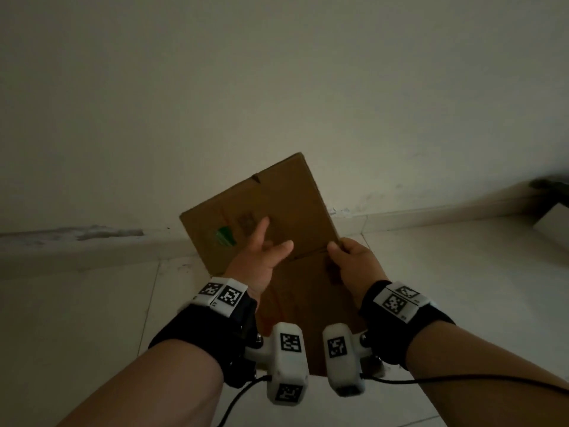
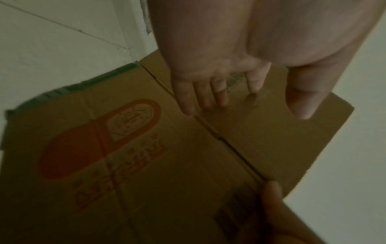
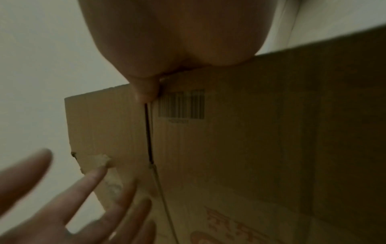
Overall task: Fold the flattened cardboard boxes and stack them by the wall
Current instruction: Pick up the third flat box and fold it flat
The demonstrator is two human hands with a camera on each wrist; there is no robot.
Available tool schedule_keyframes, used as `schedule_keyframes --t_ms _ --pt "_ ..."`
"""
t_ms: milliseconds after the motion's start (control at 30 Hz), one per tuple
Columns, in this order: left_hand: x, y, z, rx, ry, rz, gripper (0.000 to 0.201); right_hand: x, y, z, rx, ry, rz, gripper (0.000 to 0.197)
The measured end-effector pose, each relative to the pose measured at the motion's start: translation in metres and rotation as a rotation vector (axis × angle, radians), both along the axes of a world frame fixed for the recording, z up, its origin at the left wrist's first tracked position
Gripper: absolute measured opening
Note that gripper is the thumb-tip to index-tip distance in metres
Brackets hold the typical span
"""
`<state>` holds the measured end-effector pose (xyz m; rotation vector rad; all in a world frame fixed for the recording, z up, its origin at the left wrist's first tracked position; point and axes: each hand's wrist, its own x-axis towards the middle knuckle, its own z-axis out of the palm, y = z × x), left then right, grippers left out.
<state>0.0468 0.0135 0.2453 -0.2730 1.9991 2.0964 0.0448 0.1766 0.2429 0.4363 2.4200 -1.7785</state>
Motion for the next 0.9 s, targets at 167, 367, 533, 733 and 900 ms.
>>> schedule_keyframes --t_ms 167,367,533,733,900 --pt "0.002 0.000 -0.009 -0.179 0.019 -0.033 0.105 -0.001 0.000 0.014 -0.089 0.082 0.013 0.026" --pt "0.005 0.014 -0.006 -0.125 -0.032 -0.091 0.098 0.000 0.001 0.020 -0.150 0.178 -0.051 0.022" --pt "0.012 0.024 0.004 0.120 -0.245 -0.011 0.097 0.009 -0.008 0.018 -0.171 0.184 0.107 0.013" --pt "0.015 0.023 0.004 0.171 -0.128 -0.123 0.109 0.012 -0.014 0.015 -0.248 0.169 0.289 0.017" --pt "0.017 0.029 0.003 0.119 -0.102 -0.068 0.088 0.012 -0.018 0.013 0.036 0.233 0.302 0.021"
